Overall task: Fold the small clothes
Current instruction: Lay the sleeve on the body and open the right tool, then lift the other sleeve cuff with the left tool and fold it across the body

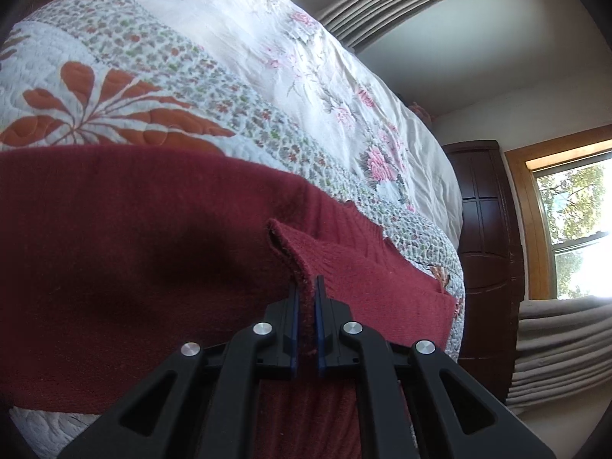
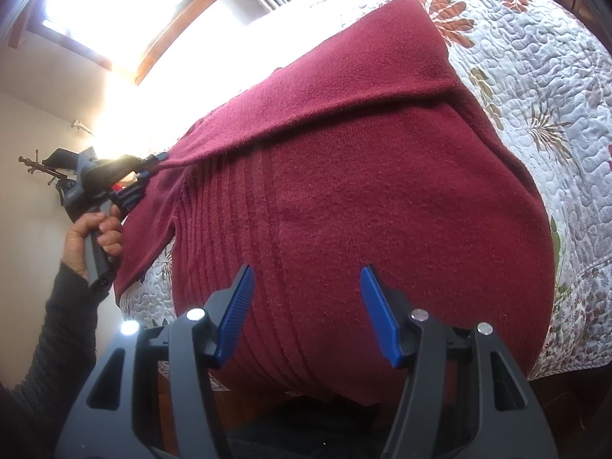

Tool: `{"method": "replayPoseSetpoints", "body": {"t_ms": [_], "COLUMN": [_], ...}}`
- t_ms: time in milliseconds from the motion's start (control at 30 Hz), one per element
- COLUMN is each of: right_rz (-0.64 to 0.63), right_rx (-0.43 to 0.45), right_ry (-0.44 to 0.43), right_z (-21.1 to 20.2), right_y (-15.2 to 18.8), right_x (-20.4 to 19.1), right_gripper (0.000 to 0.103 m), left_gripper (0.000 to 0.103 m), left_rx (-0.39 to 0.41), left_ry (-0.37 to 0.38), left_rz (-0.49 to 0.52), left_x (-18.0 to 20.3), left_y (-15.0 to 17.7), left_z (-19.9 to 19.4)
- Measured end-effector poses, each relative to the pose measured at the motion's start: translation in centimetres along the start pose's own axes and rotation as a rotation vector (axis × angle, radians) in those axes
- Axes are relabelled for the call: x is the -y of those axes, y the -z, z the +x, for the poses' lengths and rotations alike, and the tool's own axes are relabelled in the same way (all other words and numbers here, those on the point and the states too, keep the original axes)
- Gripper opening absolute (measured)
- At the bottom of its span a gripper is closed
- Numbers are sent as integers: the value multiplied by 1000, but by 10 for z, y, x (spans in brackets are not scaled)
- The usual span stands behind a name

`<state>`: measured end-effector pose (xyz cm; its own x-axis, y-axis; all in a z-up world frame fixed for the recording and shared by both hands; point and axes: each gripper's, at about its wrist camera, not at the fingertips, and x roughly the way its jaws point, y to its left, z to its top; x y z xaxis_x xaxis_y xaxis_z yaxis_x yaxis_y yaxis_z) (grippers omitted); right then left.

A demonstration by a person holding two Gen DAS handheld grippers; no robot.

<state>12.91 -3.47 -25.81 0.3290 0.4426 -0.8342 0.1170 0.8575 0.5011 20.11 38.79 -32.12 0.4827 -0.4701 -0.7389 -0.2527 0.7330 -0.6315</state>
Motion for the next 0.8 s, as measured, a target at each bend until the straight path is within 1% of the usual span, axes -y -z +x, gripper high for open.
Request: {"method": "replayPoseSetpoints", "body": {"t_ms": [100, 133, 200, 233, 267, 300, 333, 367, 400, 433, 500, 600, 700, 800], "right_rz": [-6, -8, -12, -11, -9, -9, -11, -13, -17, -19, -25, -20, -13, -14], "right_rx": [1, 3, 10, 13, 15, 16, 15, 13, 11, 10, 13, 21, 25, 27], "right_ry": [0, -1, -1, -1, -4, -4, -5, -5, -7, -9, -12, -13, -7, -7], "right_z": [-1, -2, -5, -6, -7, -7, -7, -7, -6, -6, -7, -9, -12, -14], "right_y": [0, 1, 0, 0, 0, 1, 1, 1, 1, 1, 1, 1, 1, -1], "right_x": [-1, -1, -2, -2, -3, -2, -3, -3, -4, -5, -7, -8, -7, -9], "right_gripper": [59, 59, 59, 59, 59, 59, 59, 59, 59, 59, 59, 59, 59, 59], "left_gripper": [7, 10, 13, 15, 20, 35, 45, 47, 48, 49, 49, 49, 48, 49], "left_rx": [-36, -29, 27, 66, 99, 126, 138, 125, 97, 72, 45, -1, -9, 22], "left_ry": [-10, -20, -76, -88, -85, -81, -73, -48, -25, -22, -33, -85, -71, -69], "left_rz": [-6, -11, 10, 33, 53, 75, 97, 117, 136, 154, 171, 126, 91, 62], "left_x": [-10, -12, -7, 1, 10, 20, 30, 40, 49, 56, 63, 49, 30, 12], "left_y": [6, 8, 13, 16, 20, 22, 26, 30, 33, 35, 37, 35, 39, 41], "left_z": [8, 6, -7, -16, -25, -30, -31, -27, -18, -8, 11, 37, 36, 12]}}
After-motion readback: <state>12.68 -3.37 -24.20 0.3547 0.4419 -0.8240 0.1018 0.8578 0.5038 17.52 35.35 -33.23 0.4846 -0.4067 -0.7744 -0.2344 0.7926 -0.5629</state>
